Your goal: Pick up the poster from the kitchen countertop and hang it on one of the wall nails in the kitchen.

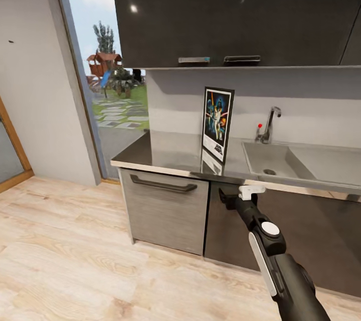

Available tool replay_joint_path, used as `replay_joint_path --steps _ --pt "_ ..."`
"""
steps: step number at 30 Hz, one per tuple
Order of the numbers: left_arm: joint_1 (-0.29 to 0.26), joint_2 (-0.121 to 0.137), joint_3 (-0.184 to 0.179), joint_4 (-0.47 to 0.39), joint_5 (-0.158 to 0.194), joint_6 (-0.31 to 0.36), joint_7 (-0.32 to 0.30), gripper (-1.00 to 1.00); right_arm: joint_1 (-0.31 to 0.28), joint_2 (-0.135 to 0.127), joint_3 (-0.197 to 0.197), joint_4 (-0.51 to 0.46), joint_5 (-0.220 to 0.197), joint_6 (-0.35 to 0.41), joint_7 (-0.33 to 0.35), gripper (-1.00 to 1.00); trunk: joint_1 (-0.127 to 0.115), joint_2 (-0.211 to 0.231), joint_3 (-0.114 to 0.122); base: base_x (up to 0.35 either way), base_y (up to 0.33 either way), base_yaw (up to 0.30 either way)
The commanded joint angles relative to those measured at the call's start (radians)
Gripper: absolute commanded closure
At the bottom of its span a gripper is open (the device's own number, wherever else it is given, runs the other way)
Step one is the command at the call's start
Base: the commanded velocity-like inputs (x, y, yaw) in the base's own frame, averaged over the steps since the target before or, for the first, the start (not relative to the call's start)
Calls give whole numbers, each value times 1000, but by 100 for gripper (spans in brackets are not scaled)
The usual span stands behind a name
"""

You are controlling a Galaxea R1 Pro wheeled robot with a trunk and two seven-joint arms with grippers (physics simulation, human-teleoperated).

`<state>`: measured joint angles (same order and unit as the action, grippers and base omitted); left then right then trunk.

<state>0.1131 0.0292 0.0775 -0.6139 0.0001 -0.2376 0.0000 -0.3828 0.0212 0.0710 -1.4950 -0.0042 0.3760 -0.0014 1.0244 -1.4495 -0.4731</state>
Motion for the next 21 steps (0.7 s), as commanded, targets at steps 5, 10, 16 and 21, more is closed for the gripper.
replay_joint_path --steps 5,10,16,21 --pt "0 0 1 -1 0 -2 0 -100 -1 0 0 -1 0 6 0 -100 1 0 -1 323 0 0" --pt "0 0 1 -1 0 -2 0 -100 -1 0 0 -1 -1 6 0 -100 1 0 -1 324 0 0" --pt "0 0 1 -1 0 -2 0 -100 -1 0 0 -1 -2 6 1 -100 1 0 -1 324 -32 0" --pt "0 0 1 -1 0 -2 0 -100 -1 -1 1 0 -1 6 1 -100 1 0 -1 322 -120 0"
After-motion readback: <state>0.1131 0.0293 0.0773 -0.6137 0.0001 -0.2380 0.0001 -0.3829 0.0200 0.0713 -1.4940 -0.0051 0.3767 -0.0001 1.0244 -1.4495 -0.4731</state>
